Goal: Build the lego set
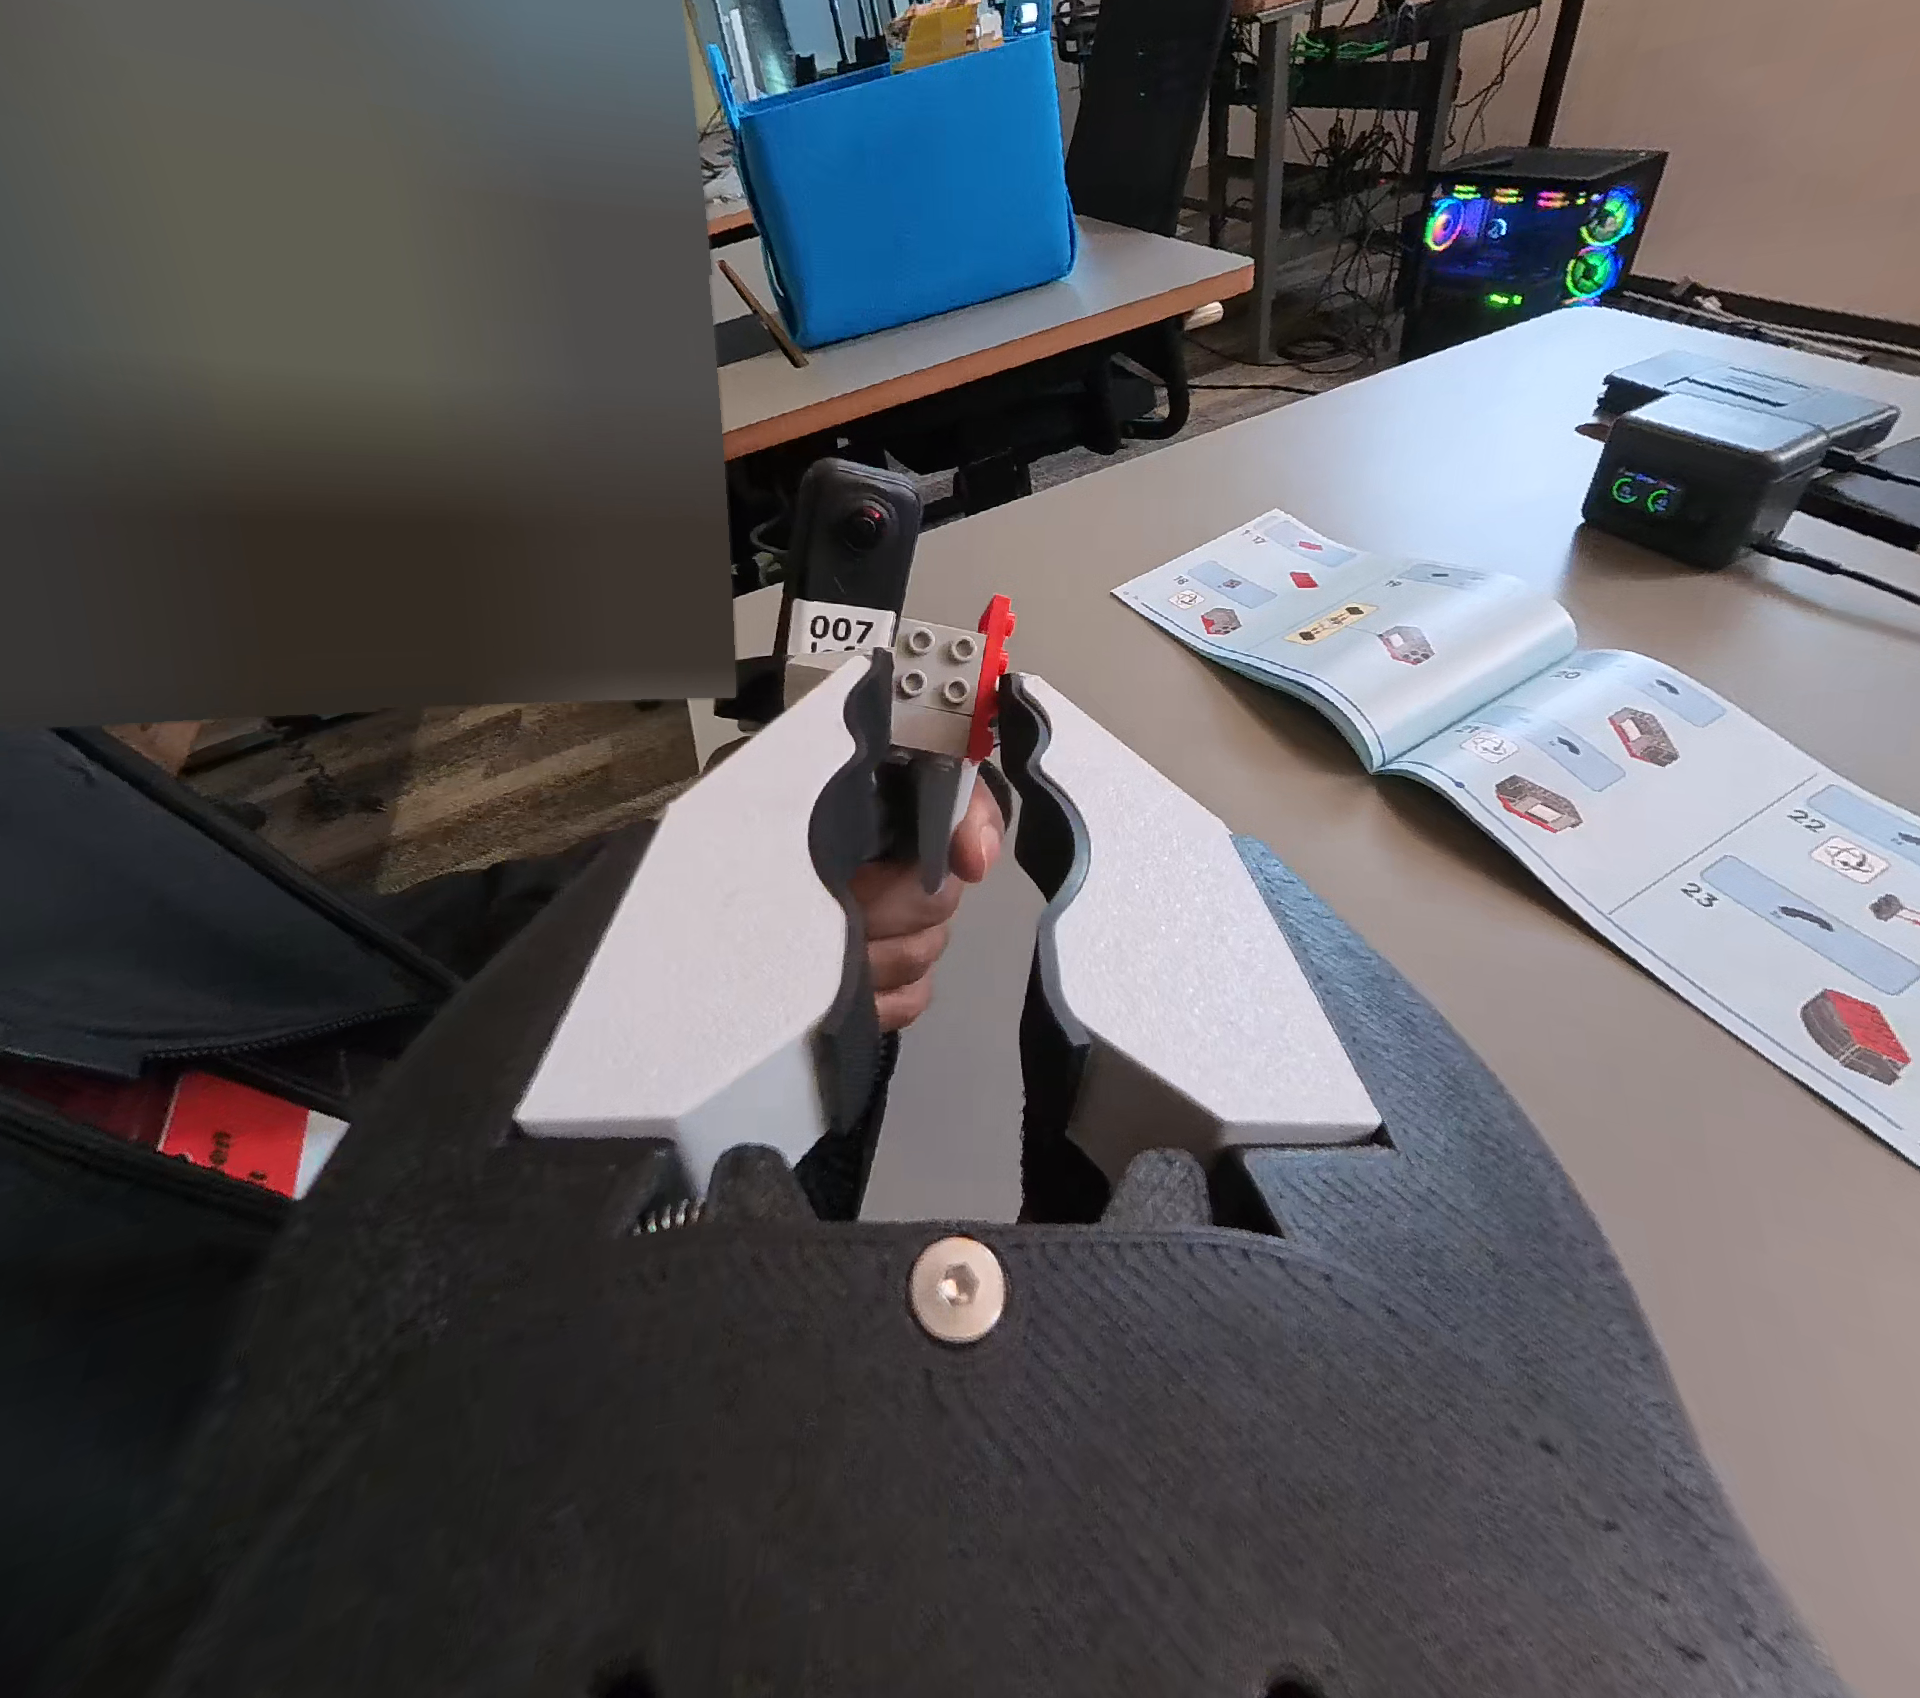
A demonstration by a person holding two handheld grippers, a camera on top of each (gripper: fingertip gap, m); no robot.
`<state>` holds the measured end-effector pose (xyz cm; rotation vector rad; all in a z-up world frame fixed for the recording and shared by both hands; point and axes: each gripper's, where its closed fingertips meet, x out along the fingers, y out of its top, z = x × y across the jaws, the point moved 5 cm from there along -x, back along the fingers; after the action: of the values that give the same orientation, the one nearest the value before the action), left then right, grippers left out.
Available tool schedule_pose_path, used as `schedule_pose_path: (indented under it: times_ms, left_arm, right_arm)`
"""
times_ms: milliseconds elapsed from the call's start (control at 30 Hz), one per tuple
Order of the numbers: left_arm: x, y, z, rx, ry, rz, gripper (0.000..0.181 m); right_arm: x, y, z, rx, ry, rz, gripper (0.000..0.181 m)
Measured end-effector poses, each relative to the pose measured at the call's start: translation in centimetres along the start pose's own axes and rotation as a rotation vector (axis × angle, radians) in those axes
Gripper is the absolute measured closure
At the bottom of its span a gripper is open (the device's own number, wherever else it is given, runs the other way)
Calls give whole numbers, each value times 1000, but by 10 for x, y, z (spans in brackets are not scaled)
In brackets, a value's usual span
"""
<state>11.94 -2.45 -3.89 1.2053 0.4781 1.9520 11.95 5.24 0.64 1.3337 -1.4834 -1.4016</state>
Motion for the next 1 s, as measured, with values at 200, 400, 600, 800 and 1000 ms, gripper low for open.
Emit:
schedule_pose_path:
  times_ms: [200, 400, 600, 800, 1000]
  left_arm:
    - [0, 2, 1, -5, -13, 20, 176]
    - [2, 0, 0, 16, 3, 0, 176]
    - [0, 3, 0, 18, 1, 16, 176]
    - [1, 2, 1, 43, 12, 7, 176]
    - [1, 2, 3, 59, 1, 4, 176]
  right_arm:
    - [1, 2, -1, 3, 12, 21, 162]
    - [-1, 1, 1, 31, 13, 53, 148]
    - [-2, -2, -1, 57, 0, 62, 149]
    - [1, -5, -4, 64, 8, 35, 152]
    - [0, -4, -3, 79, 15, 49, 161]
